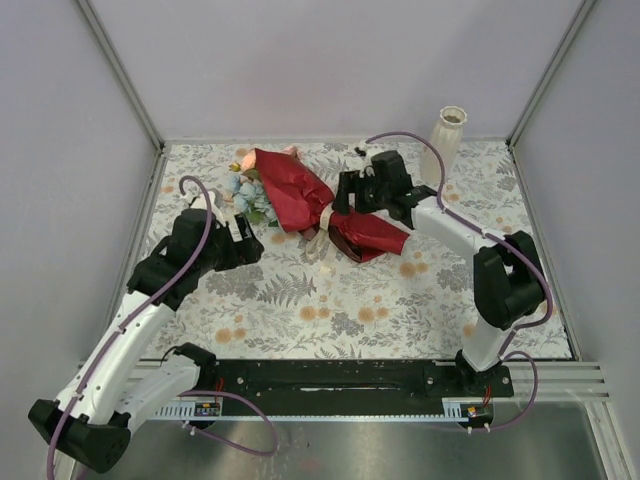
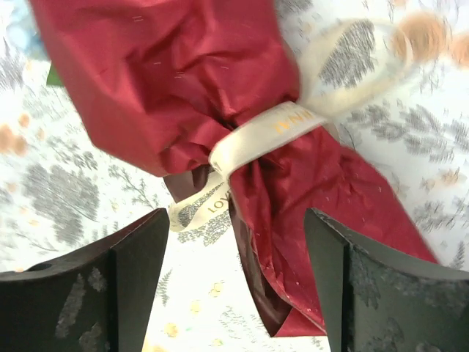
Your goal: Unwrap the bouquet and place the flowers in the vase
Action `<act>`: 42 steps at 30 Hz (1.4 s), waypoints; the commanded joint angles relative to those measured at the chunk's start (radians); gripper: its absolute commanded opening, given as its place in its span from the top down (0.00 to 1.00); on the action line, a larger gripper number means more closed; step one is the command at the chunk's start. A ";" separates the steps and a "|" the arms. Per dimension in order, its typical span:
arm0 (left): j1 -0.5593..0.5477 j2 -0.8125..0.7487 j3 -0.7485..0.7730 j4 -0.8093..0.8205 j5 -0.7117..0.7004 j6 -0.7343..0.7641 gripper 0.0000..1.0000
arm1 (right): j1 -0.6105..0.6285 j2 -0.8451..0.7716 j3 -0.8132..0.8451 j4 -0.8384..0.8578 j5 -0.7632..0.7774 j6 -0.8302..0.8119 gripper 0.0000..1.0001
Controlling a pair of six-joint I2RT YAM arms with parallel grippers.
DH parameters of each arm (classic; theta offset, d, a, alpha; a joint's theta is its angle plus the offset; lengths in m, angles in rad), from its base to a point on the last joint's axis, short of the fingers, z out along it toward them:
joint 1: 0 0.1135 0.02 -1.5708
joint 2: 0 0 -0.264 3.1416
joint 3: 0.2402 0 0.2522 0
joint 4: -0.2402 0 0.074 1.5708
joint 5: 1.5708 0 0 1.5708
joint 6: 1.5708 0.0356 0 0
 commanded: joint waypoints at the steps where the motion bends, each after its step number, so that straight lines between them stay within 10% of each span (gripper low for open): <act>1: 0.018 -0.072 0.065 -0.016 -0.156 0.085 0.07 | 0.156 -0.042 0.062 -0.082 0.255 -0.422 0.14; 11: 0.021 -0.267 -0.016 -0.015 -0.238 0.103 0.06 | 0.290 0.135 0.168 -0.059 0.511 -0.869 0.07; 32: 0.024 -0.205 -0.064 0.001 -0.158 0.077 0.05 | 0.358 0.347 0.158 0.183 0.652 -1.138 0.07; 42: 0.023 -0.209 -0.055 0.013 -0.175 0.108 0.04 | 0.358 0.348 0.188 0.162 0.643 -1.078 0.35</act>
